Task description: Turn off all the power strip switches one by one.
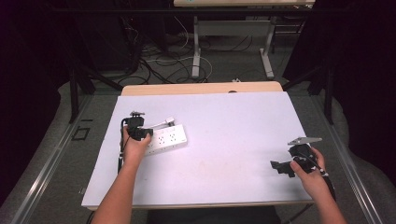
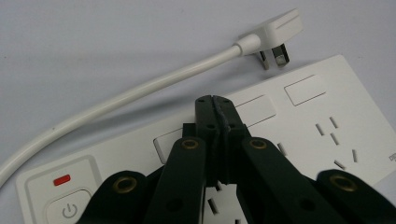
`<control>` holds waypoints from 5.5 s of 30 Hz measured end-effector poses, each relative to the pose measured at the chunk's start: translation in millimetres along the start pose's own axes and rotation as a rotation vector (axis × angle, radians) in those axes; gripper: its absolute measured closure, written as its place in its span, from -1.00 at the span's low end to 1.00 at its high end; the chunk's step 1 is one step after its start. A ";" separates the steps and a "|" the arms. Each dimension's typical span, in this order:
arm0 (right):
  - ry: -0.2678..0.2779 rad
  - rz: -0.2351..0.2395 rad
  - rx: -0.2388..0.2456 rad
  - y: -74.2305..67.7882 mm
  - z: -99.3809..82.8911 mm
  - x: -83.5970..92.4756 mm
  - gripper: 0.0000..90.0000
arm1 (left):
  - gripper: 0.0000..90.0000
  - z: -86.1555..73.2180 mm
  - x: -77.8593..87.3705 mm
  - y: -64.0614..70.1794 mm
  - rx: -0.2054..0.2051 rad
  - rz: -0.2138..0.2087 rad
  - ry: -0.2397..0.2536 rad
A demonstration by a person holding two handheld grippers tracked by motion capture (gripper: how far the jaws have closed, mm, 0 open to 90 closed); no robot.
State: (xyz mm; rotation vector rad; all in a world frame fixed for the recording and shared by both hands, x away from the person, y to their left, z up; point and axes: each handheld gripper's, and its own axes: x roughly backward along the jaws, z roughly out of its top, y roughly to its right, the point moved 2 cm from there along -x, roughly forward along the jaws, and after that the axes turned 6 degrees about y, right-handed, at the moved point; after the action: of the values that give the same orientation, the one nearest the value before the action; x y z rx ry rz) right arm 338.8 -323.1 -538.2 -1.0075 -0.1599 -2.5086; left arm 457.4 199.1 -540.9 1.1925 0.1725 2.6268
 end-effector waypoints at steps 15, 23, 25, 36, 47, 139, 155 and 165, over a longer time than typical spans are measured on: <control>-0.003 -0.005 -0.004 0.6 -0.3 -0.5 -1.00 | 1.00 1.7 -2.1 5.1 -0.003 0.005 -0.004; -0.002 0.001 0.002 0.2 -0.6 -1.1 -1.00 | 1.00 3.0 -2.5 9.0 -0.006 -0.003 0.016; -0.002 0.002 0.001 -0.1 -0.4 -1.1 -1.00 | 1.00 3.6 -2.4 10.0 -0.012 -0.009 0.006; -0.001 0.000 -0.002 0.2 -0.4 -0.5 -1.00 | 1.00 8.1 -4.8 21.6 -0.025 -0.018 0.028; 0.000 -0.003 -0.001 0.6 -0.4 -0.3 -1.00 | 1.00 8.2 -9.7 25.8 -0.029 -0.025 0.011; 0.000 0.003 -0.003 0.4 -0.2 0.2 -1.00 | 1.00 20.6 -21.4 70.7 -0.091 -0.063 0.040; -0.002 0.005 -0.004 0.9 -0.5 -0.1 -1.00 | 1.00 20.0 -31.1 82.3 -0.103 -0.070 0.030; -0.003 0.006 -0.005 0.9 -0.6 -0.1 -1.00 | 1.00 20.0 -31.9 78.7 -0.100 -0.052 0.028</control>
State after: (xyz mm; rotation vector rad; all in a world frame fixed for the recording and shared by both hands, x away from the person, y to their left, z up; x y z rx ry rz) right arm 338.8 -324.1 -538.8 -1.0118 -0.1520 -2.5039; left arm 478.6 114.7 -534.4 1.1042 0.0753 2.5753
